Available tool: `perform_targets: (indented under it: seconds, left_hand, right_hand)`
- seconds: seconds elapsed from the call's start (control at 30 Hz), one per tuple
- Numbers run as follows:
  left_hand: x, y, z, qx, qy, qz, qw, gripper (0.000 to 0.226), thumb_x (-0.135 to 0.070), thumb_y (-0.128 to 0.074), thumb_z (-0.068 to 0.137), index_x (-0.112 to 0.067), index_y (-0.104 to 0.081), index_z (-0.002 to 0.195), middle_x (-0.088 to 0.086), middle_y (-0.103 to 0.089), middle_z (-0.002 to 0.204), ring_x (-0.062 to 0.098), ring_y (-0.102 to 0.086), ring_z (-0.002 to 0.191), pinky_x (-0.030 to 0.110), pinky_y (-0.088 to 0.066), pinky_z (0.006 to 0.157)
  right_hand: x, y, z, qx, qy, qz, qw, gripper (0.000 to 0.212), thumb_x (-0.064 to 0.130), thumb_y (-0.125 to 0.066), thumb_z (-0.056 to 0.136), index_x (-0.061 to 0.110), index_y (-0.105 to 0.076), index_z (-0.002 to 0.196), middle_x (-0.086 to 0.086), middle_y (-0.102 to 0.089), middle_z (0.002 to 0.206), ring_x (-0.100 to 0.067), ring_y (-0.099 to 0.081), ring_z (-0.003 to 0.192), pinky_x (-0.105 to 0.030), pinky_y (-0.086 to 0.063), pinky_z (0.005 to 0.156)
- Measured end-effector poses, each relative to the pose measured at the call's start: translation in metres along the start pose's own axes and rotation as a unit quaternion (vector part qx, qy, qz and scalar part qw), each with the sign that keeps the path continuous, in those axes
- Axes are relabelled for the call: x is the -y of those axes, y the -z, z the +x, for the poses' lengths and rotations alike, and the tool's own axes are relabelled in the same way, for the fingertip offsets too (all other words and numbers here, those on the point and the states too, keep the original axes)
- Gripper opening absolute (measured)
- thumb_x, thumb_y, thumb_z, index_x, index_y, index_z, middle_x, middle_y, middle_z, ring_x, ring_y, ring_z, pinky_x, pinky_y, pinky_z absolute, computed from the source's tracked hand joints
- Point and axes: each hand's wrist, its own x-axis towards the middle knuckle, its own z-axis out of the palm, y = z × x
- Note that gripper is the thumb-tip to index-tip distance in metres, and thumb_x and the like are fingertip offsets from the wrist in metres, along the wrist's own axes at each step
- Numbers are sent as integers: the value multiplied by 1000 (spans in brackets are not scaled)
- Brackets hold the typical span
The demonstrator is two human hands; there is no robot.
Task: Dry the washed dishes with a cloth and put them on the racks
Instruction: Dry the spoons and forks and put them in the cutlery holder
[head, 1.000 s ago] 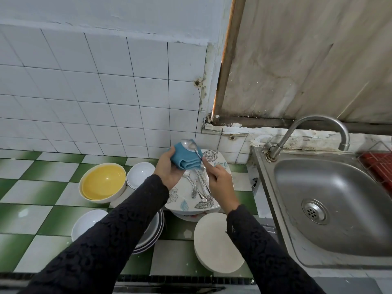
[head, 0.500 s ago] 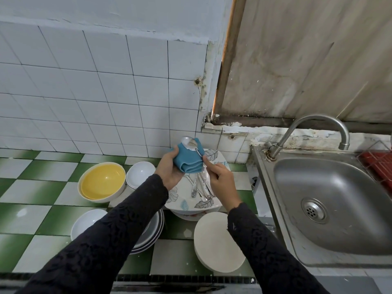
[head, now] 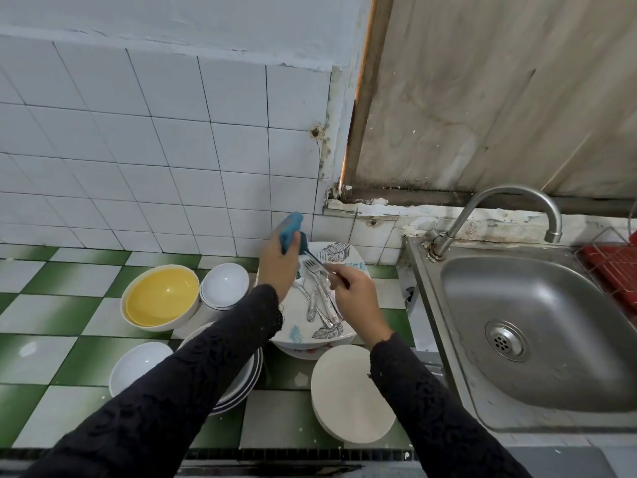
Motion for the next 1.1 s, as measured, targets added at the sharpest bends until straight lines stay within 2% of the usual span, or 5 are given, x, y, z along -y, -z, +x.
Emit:
perform_targets:
  seconds: [0.23, 0.33, 0.57, 0.87, 1.1]
  left_hand:
    - [23, -7, -12, 201, -157, 183, 950, 58, -13, -51, 101, -40, -29, 147, 16, -46, 144, 22, -53, 122, 29, -45, 102]
    - [16, -18, -14, 133, -109, 132, 976, 53, -22, -47, 103, -32, -28, 152, 9, -57, 122, 13, -61, 94, 22, -51, 82]
    - [-6, -26, -12, 54, 4, -41, 998, 18, -31, -53, 101, -18, -56, 113, -3, -63, 97, 11, -61, 89, 18, -52, 73]
    - [-2, -21, -12, 59, 119, -228, 965, 43, -5, -75, 82, -6, -58, 121, 14, -67, 113, 27, -67, 103, 42, -58, 87]
    - [11, -7, -5, 53, 172, -316, 932, 52, 11, -71, 78, 0, -53, 126, 24, -61, 124, 38, -64, 110, 51, -56, 89]
  right_hand:
    - [22, -9, 11, 15, -227, 333, 915, 35, -7, -33, 105, -1, -59, 128, -4, -57, 78, -8, -44, 63, -14, -36, 53]
    - [27, -12, 10, 31, -245, 388, 888, 37, -7, -31, 106, -1, -54, 134, -8, -57, 85, -11, -41, 66, -19, -35, 57]
    - [28, -12, 13, 57, -230, 365, 900, 44, -1, -37, 106, 10, -45, 148, -6, -64, 103, -9, -46, 71, -19, -38, 59]
    - [37, -8, 21, 95, -218, 325, 915, 45, 8, -37, 102, 37, -61, 127, -1, -66, 102, -14, -47, 86, -28, -36, 73]
    - [39, 1, 20, 133, -147, 313, 929, 60, -11, -55, 96, 15, -46, 149, -1, -59, 107, -4, -59, 90, -7, -48, 61]
